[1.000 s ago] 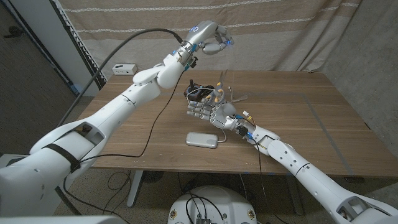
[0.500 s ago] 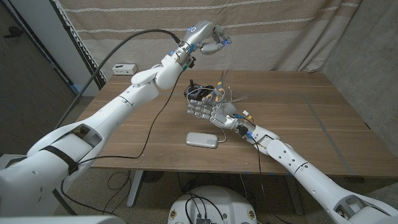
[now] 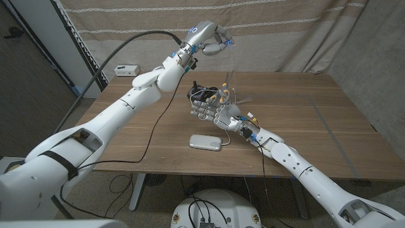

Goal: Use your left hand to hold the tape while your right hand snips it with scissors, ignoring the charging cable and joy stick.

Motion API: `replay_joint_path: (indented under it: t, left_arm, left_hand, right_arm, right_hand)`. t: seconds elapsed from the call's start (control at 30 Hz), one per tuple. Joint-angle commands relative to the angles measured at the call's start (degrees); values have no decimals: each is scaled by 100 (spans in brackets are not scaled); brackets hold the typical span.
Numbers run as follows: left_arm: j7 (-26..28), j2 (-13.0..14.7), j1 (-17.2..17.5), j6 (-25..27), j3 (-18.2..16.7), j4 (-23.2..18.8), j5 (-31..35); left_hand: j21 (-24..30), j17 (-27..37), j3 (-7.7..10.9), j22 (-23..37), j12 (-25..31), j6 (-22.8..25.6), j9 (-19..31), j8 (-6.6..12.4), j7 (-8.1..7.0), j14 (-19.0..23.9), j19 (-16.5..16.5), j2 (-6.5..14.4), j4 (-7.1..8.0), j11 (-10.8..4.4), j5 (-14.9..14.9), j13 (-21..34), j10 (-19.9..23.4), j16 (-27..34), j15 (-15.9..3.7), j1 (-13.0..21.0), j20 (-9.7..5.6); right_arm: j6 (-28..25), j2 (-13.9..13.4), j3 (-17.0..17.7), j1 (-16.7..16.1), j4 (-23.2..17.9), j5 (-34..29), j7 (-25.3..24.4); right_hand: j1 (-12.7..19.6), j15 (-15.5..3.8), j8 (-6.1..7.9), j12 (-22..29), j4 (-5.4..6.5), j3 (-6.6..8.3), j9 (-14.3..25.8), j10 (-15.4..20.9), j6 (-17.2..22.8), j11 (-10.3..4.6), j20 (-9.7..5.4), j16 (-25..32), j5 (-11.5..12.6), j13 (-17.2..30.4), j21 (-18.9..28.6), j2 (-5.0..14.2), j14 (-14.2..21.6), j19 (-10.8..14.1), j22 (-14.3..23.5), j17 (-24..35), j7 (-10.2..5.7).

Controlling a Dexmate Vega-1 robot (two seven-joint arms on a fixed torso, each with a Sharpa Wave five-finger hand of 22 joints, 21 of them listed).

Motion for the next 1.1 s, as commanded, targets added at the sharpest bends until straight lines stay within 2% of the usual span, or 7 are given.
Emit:
replay_joint_path:
  t: [0.03, 0.4, 1.1]
  left_arm:
    - [63, 49, 85, 4, -59, -83, -12]
    - [83, 80, 134, 19, -99, -136, -5]
    - [175, 165, 354, 396, -195, -425, 108]
  left_hand:
    - [48, 13, -15, -9, 61, 27, 0, -2, 1, 45, -41, 29, -12, -137, 17, 1151, 231, 30, -3, -17, -726]
    - [82, 15, -19, -9, 53, 32, -4, -6, -13, 53, -40, 32, -14, -136, 12, 1140, 234, 40, -3, -13, -726]
    - [137, 18, -27, -12, 57, 53, -6, -6, 10, 62, -51, 33, -16, -135, 2, 1141, 260, 59, -2, -12, -725]
  right_arm:
    - [-37, 35, -27, 80, 105, -21, 80]
    - [6, 72, 9, 87, 169, -26, 101]
    - [58, 66, 111, 28, 119, 35, 126]
  right_hand:
    - [-10, -33, -16, -19, 1, -55, 12, 39, 36, -30, 8, -5, -30, 10, -14, -59, 21, 33, 5, 16, 7]
    - [-26, -49, -31, -27, 6, -68, 15, 36, 37, -24, 9, -16, -33, 7, -44, -70, 18, 39, 6, 15, -9]
    - [-108, -58, -64, -42, 39, -120, 9, 45, 53, -53, 9, -38, -49, -4, -99, -111, 9, 61, 8, 15, -39]
